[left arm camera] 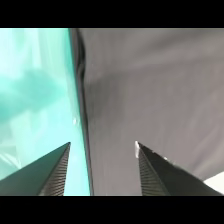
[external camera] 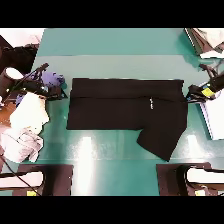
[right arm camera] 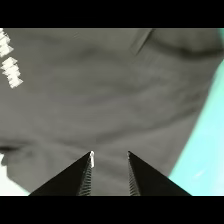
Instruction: Fold the shirts.
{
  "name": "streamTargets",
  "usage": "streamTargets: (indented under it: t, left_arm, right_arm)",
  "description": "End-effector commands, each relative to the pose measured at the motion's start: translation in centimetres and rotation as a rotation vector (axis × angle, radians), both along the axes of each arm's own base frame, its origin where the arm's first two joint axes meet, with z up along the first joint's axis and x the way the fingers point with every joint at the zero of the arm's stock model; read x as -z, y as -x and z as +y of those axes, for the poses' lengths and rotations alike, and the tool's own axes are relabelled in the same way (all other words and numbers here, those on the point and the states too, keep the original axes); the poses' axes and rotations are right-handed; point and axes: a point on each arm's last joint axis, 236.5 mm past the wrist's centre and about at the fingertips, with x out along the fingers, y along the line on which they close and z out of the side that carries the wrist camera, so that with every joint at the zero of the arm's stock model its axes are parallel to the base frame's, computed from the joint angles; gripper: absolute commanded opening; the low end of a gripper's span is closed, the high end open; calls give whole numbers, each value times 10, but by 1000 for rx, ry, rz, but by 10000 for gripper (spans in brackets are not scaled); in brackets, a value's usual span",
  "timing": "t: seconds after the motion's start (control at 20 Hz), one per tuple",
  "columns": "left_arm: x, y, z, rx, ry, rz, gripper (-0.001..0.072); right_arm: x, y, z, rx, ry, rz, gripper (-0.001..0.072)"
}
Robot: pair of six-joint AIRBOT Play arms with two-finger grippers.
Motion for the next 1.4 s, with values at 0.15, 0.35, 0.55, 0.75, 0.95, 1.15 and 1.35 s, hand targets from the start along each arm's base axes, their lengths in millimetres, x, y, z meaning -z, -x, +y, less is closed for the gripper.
streamTargets:
  t: [0.15,0.35,0.55,0.75,0.95,1.15,1.35]
  left_arm:
    - [50,102,-12,5,35,216,483]
    - [65,124,-23,-14,75,274,482]
    - [64,131,-43,64,62,273,482]
    - [64,134,-58,110,51,266,29]
    - [49,118,-57,127,46,221,25]
    - [37,106,-59,127,54,185,25]
    - [37,106,-59,128,56,188,25]
  right_arm:
    - [-4,45,2,164,-104,-80,259]
    - [-4,59,5,175,-90,-107,259]
    - [-11,61,7,165,-84,-124,259]
    - [-5,80,0,137,-38,-55,259]
    - [26,120,6,144,-30,79,282]
    - [70,157,30,173,-77,167,386]
    - [95,156,34,225,-70,137,361]
